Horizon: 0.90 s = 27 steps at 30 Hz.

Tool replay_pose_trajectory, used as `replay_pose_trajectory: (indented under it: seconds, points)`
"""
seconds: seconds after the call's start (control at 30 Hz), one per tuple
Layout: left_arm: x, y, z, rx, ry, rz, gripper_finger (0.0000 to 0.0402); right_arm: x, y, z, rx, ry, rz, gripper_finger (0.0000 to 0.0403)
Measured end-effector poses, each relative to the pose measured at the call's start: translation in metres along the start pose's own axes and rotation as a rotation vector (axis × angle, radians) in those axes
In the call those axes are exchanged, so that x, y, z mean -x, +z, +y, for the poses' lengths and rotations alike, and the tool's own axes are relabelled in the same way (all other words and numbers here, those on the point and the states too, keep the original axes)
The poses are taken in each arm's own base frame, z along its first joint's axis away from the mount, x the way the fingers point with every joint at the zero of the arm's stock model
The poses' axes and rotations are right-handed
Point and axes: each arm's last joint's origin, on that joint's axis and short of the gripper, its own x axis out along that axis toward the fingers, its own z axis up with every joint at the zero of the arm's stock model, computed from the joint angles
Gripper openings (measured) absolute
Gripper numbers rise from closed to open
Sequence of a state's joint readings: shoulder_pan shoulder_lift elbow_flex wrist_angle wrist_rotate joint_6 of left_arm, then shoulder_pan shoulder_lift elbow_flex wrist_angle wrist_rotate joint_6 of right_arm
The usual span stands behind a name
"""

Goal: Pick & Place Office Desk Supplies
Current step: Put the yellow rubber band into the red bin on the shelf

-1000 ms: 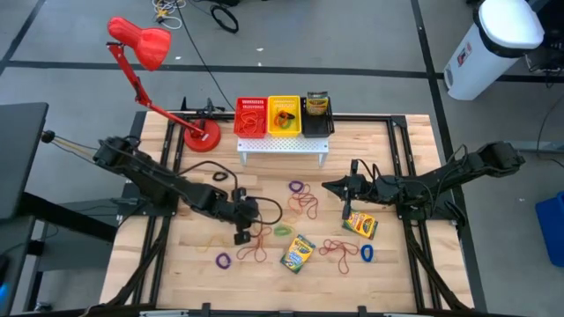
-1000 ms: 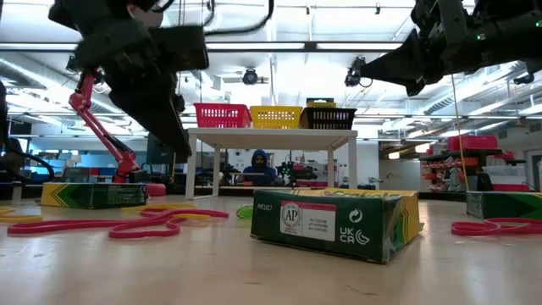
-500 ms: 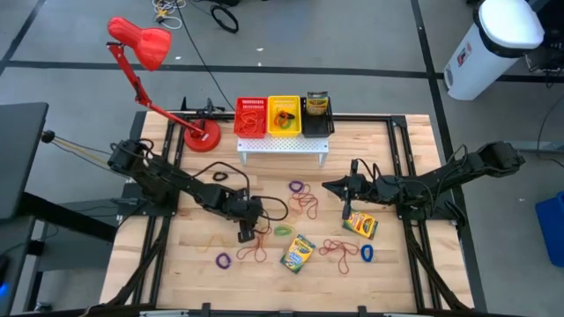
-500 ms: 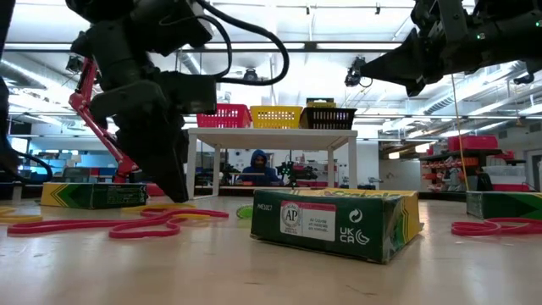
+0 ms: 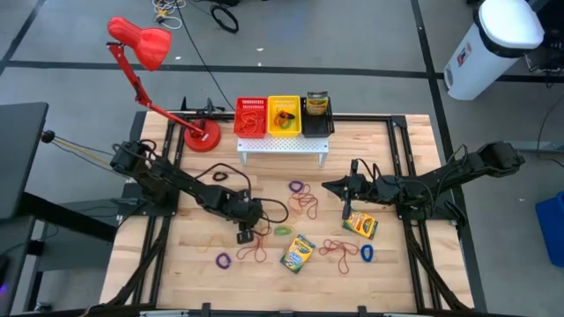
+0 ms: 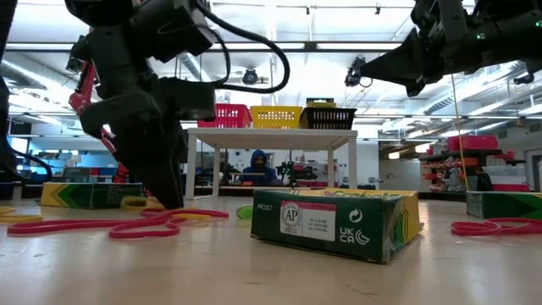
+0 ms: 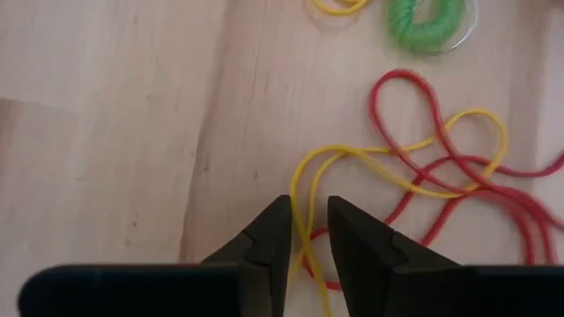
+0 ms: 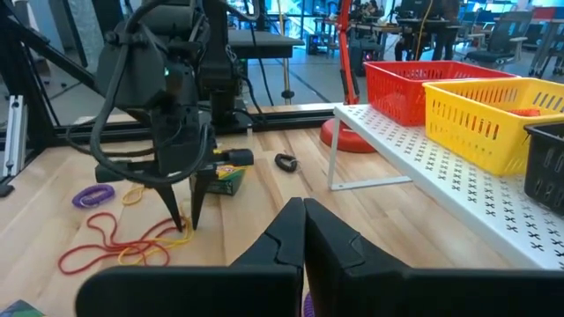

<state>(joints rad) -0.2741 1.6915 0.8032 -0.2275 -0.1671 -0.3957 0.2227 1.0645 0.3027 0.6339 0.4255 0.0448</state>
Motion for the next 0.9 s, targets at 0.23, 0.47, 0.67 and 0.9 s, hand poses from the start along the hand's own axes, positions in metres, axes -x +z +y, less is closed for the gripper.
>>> replay_pose_trajectory:
  seconds: [0.23, 0.47, 0.67, 0.9]
  points:
    - [-0.005, -0.001, 0.000, -0.019, 0.023, 0.003, 0.0083, 0.000, 0.000, 0.000, 0.000, 0.000, -0.001, 0.0005]
    - [-0.003, 0.003, -0.001, -0.058, 0.019, 0.006, 0.0039, 0.000, 0.000, 0.000, 0.000, 0.000, -0.001, 0.0005]
    - [0.012, 0.021, -0.005, -0.079, 0.042, -0.025, 0.0007, 0.000, 0.000, 0.000, 0.000, 0.000, 0.000, 0.0005]
    - [0.063, 0.041, -0.003, -0.099, 0.123, -0.084, 0.0007, 0.000, -0.001, 0.000, 0.003, 0.000, 0.007, 0.0005]
